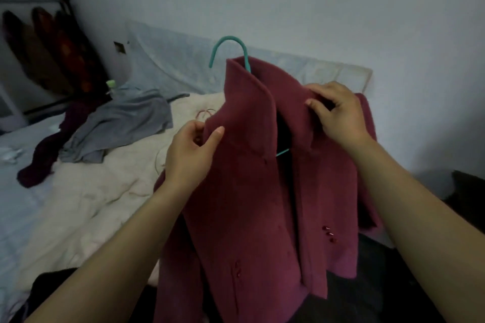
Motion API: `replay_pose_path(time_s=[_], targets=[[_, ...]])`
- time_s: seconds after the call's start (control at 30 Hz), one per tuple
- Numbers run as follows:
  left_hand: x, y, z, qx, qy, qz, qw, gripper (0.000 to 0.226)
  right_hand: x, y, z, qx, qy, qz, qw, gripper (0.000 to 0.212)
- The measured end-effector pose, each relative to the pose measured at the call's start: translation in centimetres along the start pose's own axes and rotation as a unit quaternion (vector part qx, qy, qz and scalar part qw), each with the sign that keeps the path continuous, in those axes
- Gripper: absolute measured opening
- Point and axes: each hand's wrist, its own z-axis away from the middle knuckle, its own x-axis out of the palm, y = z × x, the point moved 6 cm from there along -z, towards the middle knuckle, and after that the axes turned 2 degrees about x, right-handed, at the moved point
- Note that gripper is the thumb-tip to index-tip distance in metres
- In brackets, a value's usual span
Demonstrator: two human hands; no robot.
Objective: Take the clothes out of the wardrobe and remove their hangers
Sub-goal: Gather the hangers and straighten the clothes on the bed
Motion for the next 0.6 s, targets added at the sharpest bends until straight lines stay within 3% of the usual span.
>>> replay_pose_path(time_s=[0.17, 0.33, 0.43, 0.6], targets=[[4.4, -8.5, -9.2, -0.073, 0.048, -0.126, 0.988, 0.036, 13.9, 9.8, -5.5, 0.024, -0.122, -0.043, 0.991, 0.029], [7.5, -17.5, -13.4, -0.187, -0.021, -0.321, 0.928, 0.04, 25.9, 16.4, -7.2, 0.022, -0.284, -0.022, 0.958, 0.032], [7.4, -20.8, -12.2, -0.22, -0.066, -0.379, 0.896, 0.054, 30.2, 16.9, -6.2, 0.012, -0.365, -0.01, 0.931, 0.037], [4.2, -20.9, -6.9, -0.18, -0.064, -0.42, 0.887, 0.056, 31.5, 10.9, -2.0, -0.023, -0.405, -0.094, 0.909, 0.04]])
